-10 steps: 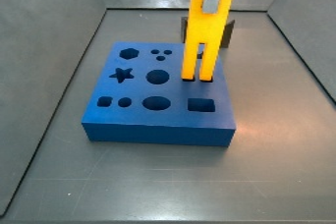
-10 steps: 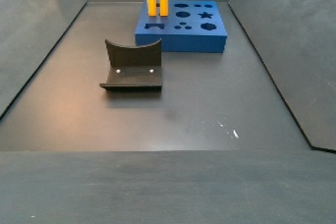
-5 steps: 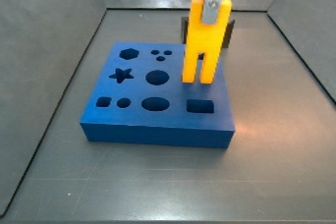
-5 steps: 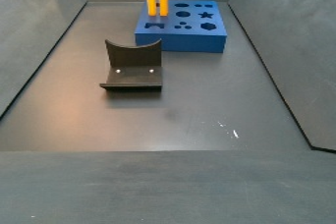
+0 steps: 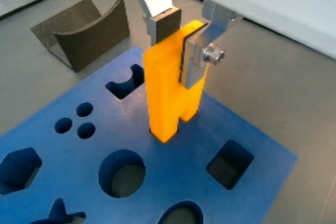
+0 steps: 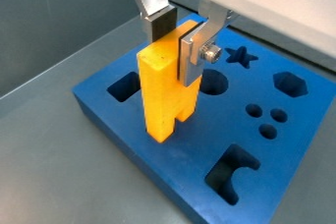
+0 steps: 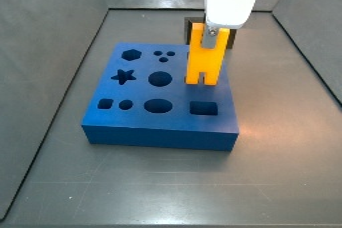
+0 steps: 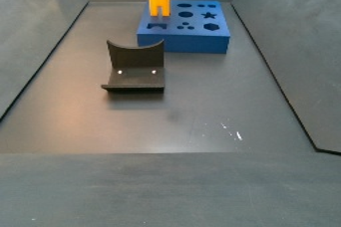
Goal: Insert the double-square object.
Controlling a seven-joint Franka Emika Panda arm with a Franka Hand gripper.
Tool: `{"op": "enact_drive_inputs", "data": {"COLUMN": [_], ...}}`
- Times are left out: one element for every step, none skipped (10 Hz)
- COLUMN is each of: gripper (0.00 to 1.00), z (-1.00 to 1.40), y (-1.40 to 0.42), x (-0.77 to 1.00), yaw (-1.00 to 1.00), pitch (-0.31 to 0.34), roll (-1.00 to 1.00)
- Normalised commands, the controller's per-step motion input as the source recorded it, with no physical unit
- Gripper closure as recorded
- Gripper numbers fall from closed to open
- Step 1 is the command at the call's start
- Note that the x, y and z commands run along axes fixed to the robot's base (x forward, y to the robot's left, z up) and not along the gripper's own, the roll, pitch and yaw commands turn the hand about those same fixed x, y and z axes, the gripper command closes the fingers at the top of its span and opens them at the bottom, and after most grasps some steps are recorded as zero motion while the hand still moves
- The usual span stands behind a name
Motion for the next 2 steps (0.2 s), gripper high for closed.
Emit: {"op": "enact_drive_inputs", "data": {"gripper": [1.00, 1.00], "z": [-0.26, 0.00], "y": [0.00, 0.00], "x": [0.00, 0.00], "yaw": [0.00, 0.00], "pitch": [0.000, 0.000], "roll": [0.10, 0.00]}}
